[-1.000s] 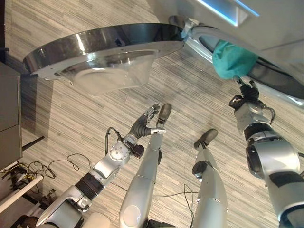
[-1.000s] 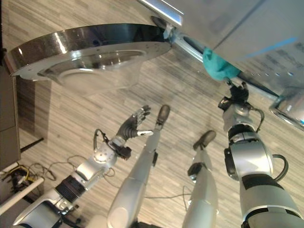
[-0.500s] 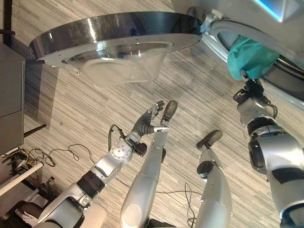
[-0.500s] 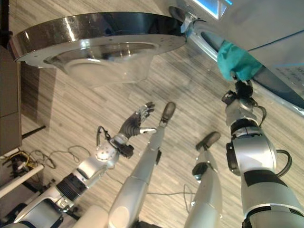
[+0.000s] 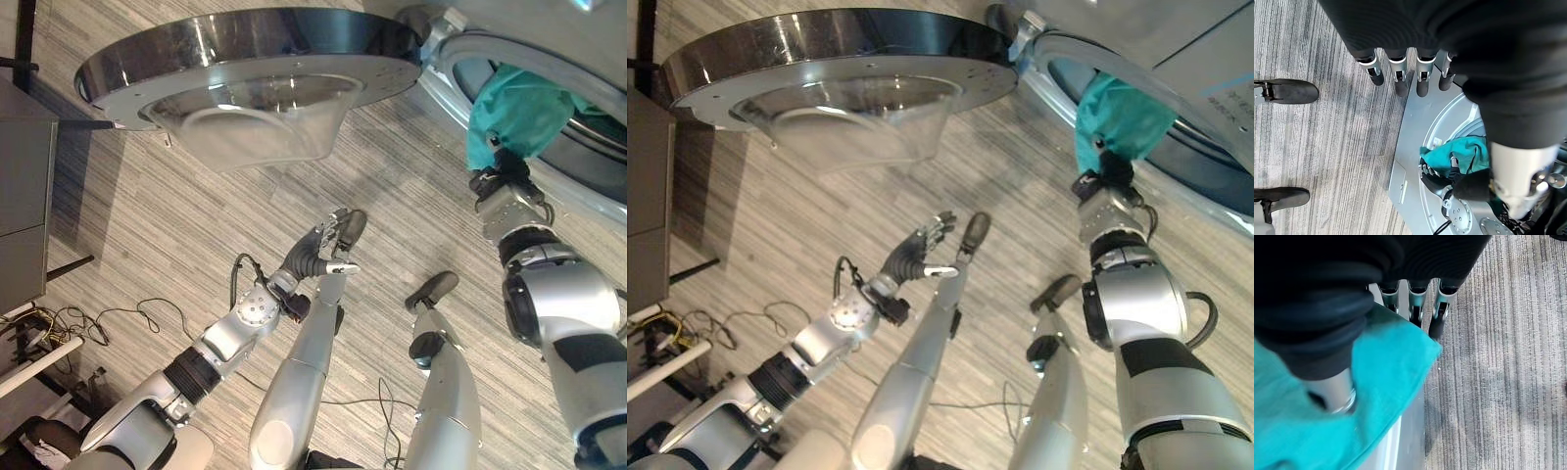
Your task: Grab the laundry basket,head to the washer,open it,put in the laundry and shut it.
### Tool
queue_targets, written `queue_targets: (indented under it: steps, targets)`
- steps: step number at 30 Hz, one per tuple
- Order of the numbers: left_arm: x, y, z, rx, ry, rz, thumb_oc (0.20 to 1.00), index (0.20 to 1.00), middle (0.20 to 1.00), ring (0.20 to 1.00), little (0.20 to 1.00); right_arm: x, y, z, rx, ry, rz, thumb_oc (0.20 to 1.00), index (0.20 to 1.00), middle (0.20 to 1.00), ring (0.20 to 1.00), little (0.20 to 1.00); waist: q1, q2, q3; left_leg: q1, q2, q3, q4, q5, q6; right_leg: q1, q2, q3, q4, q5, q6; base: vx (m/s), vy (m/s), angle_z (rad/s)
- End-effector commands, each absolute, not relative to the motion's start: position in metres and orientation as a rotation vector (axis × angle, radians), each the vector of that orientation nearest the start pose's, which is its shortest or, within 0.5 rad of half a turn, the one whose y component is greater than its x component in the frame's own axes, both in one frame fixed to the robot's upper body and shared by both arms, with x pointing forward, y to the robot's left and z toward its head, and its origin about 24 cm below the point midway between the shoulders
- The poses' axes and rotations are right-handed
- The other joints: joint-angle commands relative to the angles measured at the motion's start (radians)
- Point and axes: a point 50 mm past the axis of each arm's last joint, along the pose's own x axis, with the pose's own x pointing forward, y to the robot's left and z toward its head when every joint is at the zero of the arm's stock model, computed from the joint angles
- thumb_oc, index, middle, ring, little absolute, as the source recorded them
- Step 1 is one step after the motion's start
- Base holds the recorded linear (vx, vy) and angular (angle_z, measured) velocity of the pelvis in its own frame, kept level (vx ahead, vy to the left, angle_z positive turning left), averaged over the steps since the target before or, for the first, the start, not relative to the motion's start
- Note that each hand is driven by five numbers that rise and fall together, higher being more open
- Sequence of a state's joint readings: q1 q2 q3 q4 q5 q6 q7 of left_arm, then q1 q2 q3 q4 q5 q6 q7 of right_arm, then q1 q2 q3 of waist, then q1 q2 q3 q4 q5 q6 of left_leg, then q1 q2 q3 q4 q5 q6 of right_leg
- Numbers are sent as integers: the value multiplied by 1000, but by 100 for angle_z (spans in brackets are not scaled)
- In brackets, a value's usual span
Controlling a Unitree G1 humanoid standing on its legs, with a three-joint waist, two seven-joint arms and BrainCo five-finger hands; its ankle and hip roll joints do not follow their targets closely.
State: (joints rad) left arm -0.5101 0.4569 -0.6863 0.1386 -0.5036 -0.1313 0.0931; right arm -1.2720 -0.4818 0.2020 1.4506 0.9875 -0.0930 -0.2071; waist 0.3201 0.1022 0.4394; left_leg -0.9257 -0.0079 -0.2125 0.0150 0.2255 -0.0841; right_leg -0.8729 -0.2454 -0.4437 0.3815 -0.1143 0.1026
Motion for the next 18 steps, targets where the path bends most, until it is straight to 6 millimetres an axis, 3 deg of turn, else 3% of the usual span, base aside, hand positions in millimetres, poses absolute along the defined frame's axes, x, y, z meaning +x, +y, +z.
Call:
queue_targets:
  steps: [1, 4, 6, 7, 8, 10, 11, 12, 14, 15, 16, 17, 18]
  targets:
    - [292, 65, 105, 74, -220, -608, 1000, 1000, 1000, 1000, 1000, 420, -243, 246, 414, -220, -321, 200, 200, 200, 200, 200, -21, -16, 1, 94, -26, 90, 10, -175, 10, 187, 86, 62, -167, -69, 26, 0, 0, 0]
    - [295, 72, 105, 89, -221, -568, 1000, 1000, 1000, 1000, 1000, 415, -250, 262, 463, -323, -322, 200, 200, 200, 200, 200, -52, -43, -1, 108, -21, 103, 20, -185, 10, 212, 89, 73, -191, -54, 27, -8, 28, -6]
    - [297, 80, 102, 99, -212, -537, 1000, 1000, 1000, 1000, 1000, 406, -267, 280, 524, -430, -361, 200, 200, 200, 200, 200, -75, -63, -5, 123, -19, 110, 24, -194, 11, 239, 92, 80, -218, -40, 30, 0, 3, -15]
    - [297, 86, 100, 106, -204, -519, 1000, 1000, 1000, 1000, 1000, 394, -283, 303, 542, -538, -396, 200, 200, 200, 200, 200, -90, -76, -14, 128, -16, 114, 24, -197, 10, 258, 93, 82, -236, -34, 33, -4, -12, -17]
    - [297, 86, 100, 106, -205, -520, 1000, 1000, 1000, 1000, 1000, 394, -283, 303, 543, -539, -398, 200, 200, 200, 200, 200, -89, -76, -12, 129, -16, 114, 24, -198, 10, 260, 93, 82, -239, -33, 33, -5, -14, -13]
    - [296, 92, 99, 95, -200, -499, 1000, 1000, 1000, 1000, 1000, 376, -299, 339, 598, -701, -423, 200, 200, 200, 200, 200, -104, -88, -22, 136, -14, 117, 23, -201, 9, 279, 96, 83, -256, -28, 37, 3, -19, -10]
    - [294, 96, 97, 101, -188, -500, 1000, 1000, 1000, 1000, 1000, 357, -312, 365, 681, -850, -445, 200, 200, 200, 200, 200, -108, -89, -34, 143, -15, 112, 18, -202, 8, 290, 100, 86, -266, -27, 39, 11, -24, -8]
    - [294, 96, 97, 103, -189, -501, 1000, 1000, 1000, 1000, 1000, 357, -312, 365, 683, -853, -447, 200, 200, 200, 200, 200, -107, -90, -33, 143, -15, 112, 17, -202, 8, 291, 100, 86, -268, -26, 39, 11, -17, -12]
    - [289, 101, 91, 108, -166, -503, 1000, 1000, 1000, 1000, 1000, 337, -318, 393, 694, -986, -471, 200, 200, 200, 200, 200, -108, -89, -42, 148, -15, 110, 11, -201, 8, 291, 101, 93, -271, -25, 39, 1, 4, -5]
    - [289, 101, 91, 107, -166, -504, 1000, 1000, 1000, 1000, 1000, 337, -317, 393, 693, -986, -473, 200, 200, 200, 200, 200, -108, -89, -43, 148, -15, 110, 10, -201, 8, 291, 101, 93, -271, -25, 39, 0, 0, 0]
    - [289, 102, 90, 106, -160, -502, 1000, 1000, 1000, 1000, 1000, 337, -315, 394, 639, -982, -491, 385, 385, 385, 385, 385, -108, -90, -44, 148, -14, 111, 10, -200, 8, 289, 102, 95, -270, -23, 39, -22, 40, 1]
    - [288, 104, 89, 105, -158, -500, 1000, 1000, 1000, 1000, 1000, 349, -304, 385, 484, -893, -492, 1000, 1000, 1000, 1000, 1000, -110, -92, -41, 148, -10, 118, 10, -197, 8, 282, 101, 100, -271, -18, 37, -22, 40, 0]
    - [288, 103, 88, 102, -158, -499, 1000, 1000, 1000, 1000, 1000, 349, -303, 385, 480, -891, -491, 1000, 1000, 1000, 1000, 1000, -111, -91, -42, 148, -9, 119, 10, -198, 8, 282, 101, 101, -271, -18, 37, -25, 41, -1]
